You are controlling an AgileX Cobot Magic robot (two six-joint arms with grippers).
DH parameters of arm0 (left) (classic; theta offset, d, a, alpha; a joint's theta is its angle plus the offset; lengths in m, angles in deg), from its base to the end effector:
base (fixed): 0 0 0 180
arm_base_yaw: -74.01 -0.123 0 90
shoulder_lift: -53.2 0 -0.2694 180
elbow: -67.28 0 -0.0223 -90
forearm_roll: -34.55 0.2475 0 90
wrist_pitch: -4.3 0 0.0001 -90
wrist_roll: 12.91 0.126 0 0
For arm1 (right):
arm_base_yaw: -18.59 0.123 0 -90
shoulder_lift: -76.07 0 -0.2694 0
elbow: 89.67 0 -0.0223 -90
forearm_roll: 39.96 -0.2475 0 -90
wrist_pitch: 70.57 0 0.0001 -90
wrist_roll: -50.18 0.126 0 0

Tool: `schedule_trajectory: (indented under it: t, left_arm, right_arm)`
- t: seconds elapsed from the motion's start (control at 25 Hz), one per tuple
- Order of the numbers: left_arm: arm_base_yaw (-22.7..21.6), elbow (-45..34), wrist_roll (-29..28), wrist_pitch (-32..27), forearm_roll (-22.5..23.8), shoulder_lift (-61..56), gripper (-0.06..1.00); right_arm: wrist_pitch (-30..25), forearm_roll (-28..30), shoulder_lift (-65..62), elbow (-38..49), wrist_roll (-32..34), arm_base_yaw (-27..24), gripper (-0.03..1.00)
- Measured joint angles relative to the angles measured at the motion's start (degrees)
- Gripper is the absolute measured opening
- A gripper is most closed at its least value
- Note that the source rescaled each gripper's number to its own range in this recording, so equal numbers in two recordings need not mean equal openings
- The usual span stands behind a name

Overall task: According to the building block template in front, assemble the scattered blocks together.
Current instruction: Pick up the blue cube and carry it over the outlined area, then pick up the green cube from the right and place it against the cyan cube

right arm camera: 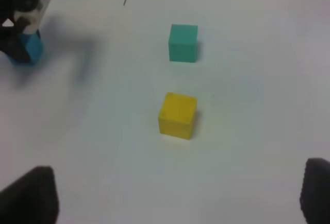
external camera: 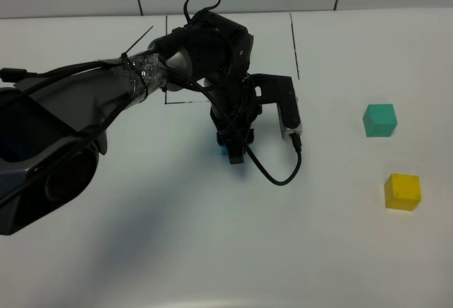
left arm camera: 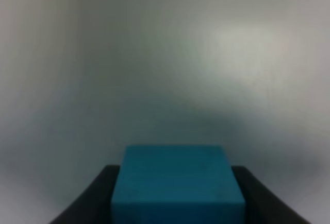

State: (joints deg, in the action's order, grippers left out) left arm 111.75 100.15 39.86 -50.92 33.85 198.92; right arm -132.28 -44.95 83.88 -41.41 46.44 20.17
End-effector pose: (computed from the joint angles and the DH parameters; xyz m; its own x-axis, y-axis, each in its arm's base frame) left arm 0.3830 -0.2980 0.0759 0.0136 0.9909 -0.1340 0.9874 0.0077 0.1577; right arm 0.0369 0.0107 0.2578 -0.4621 -0.0366 -0.8861 -0.1064 0.9942 0.0144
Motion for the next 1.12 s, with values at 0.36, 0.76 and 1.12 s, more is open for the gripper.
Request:
schedule_trajectory:
  t: [0.36, 0.76, 1.12]
  left_arm:
    - [0.0, 0.4, 1.3, 0.8, -0.6, 0.2, 0.00]
    - [0.0, 0.3, 1.4, 1.4, -1.4, 0.5, 0.67]
    - [0.0, 0.3, -0.3, -1.8, -3.7, -6.7, 1.00]
  right_arm:
    - [0.0, 0.0, 0.0, 0.0, 0.0, 0.0, 0.89]
    - [0.0, 0.0, 0.0, 0.0, 0.0, 0.0, 0.85]
    - [0.0, 0.0, 0.0, 0.0, 0.2, 0.0, 0.78]
